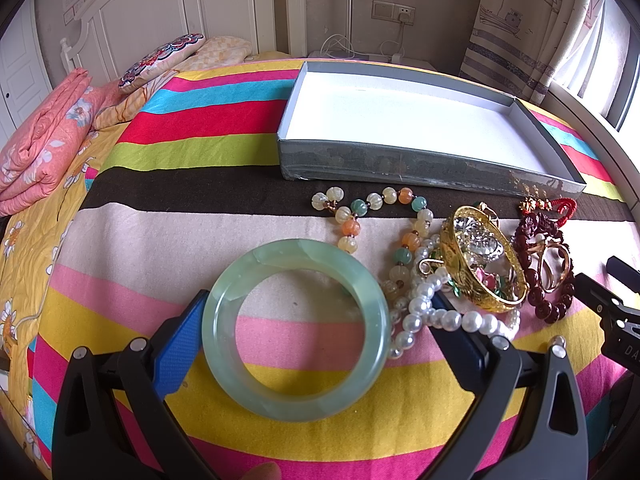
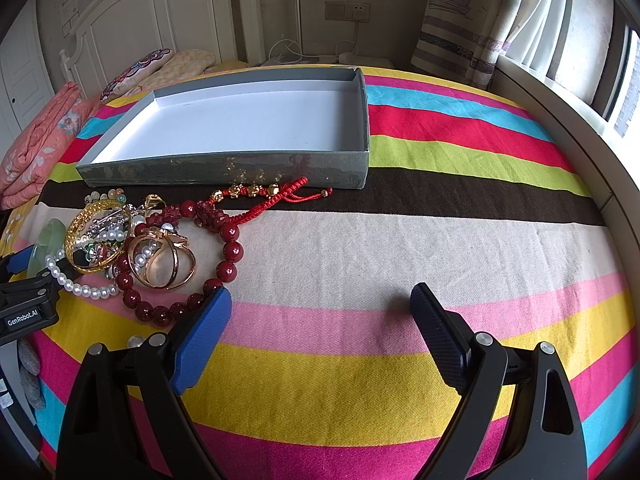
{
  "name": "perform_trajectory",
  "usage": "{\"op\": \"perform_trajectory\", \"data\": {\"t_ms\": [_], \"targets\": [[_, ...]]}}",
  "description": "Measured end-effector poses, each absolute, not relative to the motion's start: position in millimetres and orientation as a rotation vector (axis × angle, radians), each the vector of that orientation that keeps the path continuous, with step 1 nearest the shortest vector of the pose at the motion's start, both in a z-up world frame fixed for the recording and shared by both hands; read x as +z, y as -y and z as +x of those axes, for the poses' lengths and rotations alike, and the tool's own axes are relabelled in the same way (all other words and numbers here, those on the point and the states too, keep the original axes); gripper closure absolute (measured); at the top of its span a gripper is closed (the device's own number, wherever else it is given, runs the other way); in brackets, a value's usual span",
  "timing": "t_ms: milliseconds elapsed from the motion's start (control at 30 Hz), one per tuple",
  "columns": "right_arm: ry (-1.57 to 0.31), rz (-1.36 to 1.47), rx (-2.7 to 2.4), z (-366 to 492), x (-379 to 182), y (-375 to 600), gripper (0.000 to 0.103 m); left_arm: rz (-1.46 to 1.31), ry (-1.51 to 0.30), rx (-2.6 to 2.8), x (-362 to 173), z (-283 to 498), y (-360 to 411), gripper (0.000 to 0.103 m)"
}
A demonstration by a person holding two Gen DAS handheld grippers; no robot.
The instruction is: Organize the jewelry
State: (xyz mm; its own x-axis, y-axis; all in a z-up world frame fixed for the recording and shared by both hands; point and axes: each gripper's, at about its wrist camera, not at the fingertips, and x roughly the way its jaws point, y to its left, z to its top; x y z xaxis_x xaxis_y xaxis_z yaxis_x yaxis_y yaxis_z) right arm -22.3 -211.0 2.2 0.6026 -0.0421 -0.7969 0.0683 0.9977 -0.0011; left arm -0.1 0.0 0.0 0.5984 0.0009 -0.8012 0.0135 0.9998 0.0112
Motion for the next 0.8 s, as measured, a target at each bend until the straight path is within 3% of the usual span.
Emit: {"op": "perform_trajectory", "data": {"t_ms": [800], "targets": [[-0.923,0.021,-0.057,-24.3,2.7,210.0,0.016,0.018,-0.93,-0.01,0.1,-0.1,0.0,0.002]]}}
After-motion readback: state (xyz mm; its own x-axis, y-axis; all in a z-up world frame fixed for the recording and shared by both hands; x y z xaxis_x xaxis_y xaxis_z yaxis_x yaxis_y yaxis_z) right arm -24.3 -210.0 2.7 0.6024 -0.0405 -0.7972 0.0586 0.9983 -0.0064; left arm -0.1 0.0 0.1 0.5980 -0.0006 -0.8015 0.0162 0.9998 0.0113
